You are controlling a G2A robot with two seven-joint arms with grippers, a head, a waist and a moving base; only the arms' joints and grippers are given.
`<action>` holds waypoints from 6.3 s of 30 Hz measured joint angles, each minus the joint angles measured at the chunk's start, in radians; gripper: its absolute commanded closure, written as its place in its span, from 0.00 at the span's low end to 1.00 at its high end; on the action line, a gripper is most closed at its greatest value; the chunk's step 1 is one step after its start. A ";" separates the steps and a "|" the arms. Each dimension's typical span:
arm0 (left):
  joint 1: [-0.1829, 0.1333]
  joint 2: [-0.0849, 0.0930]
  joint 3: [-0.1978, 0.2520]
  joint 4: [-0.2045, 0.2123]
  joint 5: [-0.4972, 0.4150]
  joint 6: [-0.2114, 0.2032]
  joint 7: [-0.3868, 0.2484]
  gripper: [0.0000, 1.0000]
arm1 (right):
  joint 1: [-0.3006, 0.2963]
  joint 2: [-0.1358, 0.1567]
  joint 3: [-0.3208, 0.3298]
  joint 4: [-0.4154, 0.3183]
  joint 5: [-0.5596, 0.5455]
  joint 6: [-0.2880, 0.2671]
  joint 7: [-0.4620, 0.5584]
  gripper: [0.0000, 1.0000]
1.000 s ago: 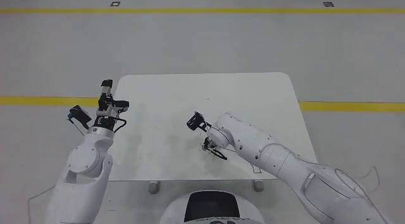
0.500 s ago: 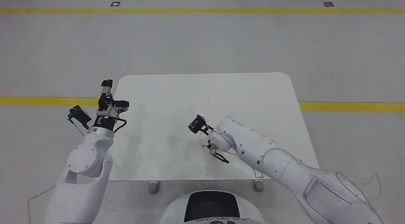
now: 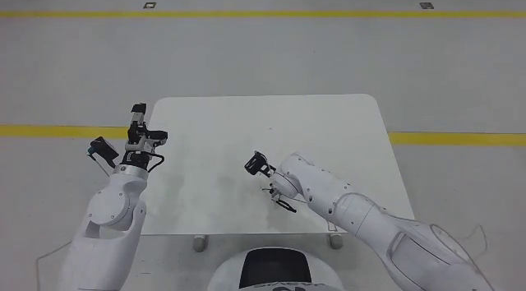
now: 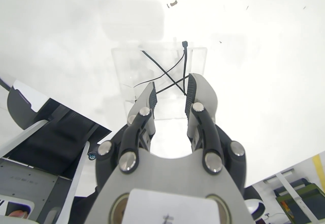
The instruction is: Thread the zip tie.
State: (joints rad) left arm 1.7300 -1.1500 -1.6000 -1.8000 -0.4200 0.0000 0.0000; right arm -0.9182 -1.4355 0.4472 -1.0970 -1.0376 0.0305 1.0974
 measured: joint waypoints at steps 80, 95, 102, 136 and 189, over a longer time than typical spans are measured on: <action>0.000 0.000 0.000 0.000 0.000 0.000 0.000 0.00 | -0.002 -0.160 0.035 0.243 -0.196 0.026 -0.036 1.00; 0.000 0.000 0.000 0.000 0.000 0.000 0.000 0.00 | -0.062 -0.112 0.122 0.041 -0.281 0.023 0.056 1.00; 0.000 0.000 0.000 0.000 0.000 0.000 0.000 0.00 | -0.119 -0.077 0.199 -0.048 -0.292 -0.005 0.048 1.00; 0.000 0.000 0.000 0.000 0.000 0.000 0.000 0.00 | -0.372 0.065 0.613 -0.303 0.033 -0.373 -0.212 1.00; 0.000 0.000 0.000 0.000 0.000 0.000 0.000 0.00 | -0.332 0.169 0.679 -0.096 0.863 -0.360 -0.328 1.00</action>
State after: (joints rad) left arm 1.7300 -1.1500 -1.6000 -1.8000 -0.4200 0.0000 0.0000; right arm -1.2498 -1.2666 1.1260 -1.1927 -0.1744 -0.3296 0.7697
